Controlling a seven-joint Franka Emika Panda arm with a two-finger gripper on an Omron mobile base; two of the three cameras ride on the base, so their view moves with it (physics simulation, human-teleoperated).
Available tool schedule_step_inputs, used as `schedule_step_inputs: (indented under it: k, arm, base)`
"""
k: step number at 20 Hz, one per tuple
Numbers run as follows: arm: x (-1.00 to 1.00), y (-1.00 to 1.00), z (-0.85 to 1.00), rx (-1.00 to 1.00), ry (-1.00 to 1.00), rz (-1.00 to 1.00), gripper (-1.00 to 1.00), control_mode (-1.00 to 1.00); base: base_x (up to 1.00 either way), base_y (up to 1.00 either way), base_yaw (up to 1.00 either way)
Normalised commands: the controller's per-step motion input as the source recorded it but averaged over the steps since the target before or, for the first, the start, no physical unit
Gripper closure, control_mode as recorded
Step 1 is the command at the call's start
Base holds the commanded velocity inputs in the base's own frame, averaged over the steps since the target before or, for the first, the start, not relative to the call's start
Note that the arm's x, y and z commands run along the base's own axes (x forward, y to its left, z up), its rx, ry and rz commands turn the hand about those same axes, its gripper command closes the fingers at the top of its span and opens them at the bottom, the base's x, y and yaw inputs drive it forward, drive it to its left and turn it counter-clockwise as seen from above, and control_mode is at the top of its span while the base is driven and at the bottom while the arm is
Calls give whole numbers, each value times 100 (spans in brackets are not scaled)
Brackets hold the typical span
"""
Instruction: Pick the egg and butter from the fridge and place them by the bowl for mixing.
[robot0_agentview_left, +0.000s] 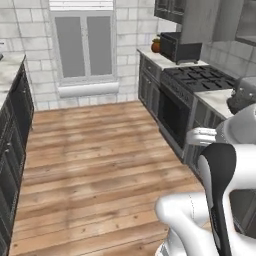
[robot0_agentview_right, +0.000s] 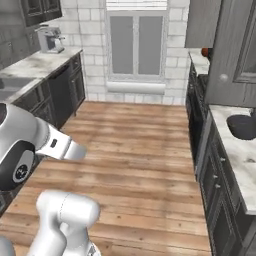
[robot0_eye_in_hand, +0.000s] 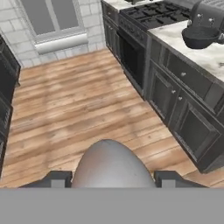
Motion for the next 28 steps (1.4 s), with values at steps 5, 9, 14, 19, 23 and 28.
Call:
schedule_step_inputs:
  k: [5,9,14,19,23,28]
  arm:
    - [0,0,0,0,0,0,100,100]
    - [0,0,0,0,0,0,100,100]
    - [0,0,0,0,0,0,100,100]
    - [0,0,0,0,0,0,100,100]
    - [0,0,0,0,0,0,100,100]
    - [0,0,0,0,0,0,100,100]
  base:
    - [98,14,-37]
    - [96,15,-70]
    - [64,51,-84]
    - [53,61,-87]
    - [84,72,-82]
    - [98,72,-72]
